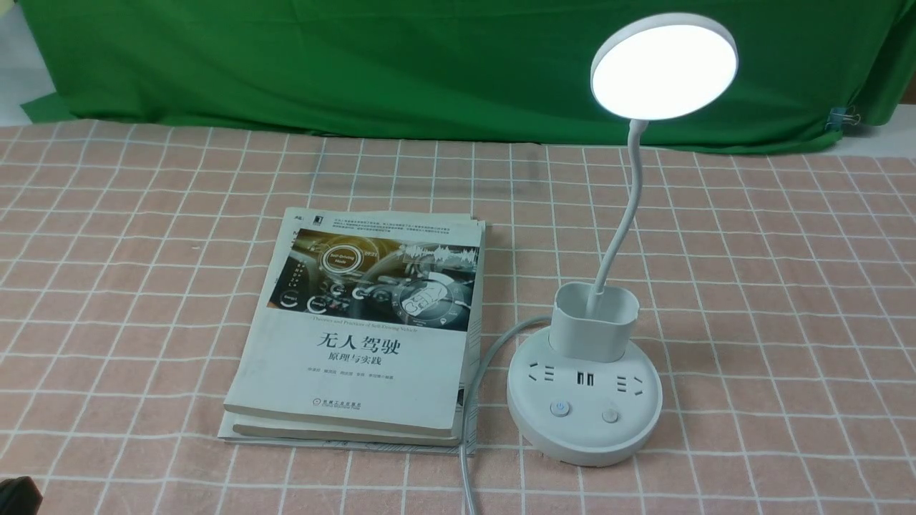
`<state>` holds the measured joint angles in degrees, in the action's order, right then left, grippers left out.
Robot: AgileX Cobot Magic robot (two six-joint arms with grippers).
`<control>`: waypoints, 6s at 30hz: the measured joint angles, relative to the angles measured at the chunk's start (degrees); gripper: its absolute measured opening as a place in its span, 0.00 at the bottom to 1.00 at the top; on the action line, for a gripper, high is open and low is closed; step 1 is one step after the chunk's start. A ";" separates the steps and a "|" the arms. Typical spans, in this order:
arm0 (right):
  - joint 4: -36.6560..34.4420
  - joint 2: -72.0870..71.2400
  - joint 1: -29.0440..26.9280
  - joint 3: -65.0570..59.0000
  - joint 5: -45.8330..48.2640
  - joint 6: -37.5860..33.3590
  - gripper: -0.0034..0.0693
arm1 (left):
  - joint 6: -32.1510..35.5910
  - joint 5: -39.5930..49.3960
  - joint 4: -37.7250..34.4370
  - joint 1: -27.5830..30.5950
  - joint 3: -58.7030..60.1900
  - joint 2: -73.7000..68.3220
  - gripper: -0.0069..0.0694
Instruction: Turn off the table lamp on the pink coffee tablecloth by hand.
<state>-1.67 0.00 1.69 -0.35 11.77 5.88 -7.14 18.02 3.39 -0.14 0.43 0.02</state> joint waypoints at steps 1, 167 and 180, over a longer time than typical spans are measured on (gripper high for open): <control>0.00 0.00 0.00 0.00 -0.18 0.78 0.38 | 0.00 0.00 0.00 0.00 0.00 0.00 0.10; -2.99 59.28 32.61 46.23 27.70 -0.96 0.14 | 0.00 0.00 0.00 0.00 0.00 0.00 0.10; 1.08 47.07 28.43 40.21 20.44 -0.96 0.10 | 0.00 0.00 0.00 0.00 0.00 0.00 0.10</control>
<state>-0.59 47.07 30.12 39.86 32.21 4.91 -7.14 18.02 3.39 -0.14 0.43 0.02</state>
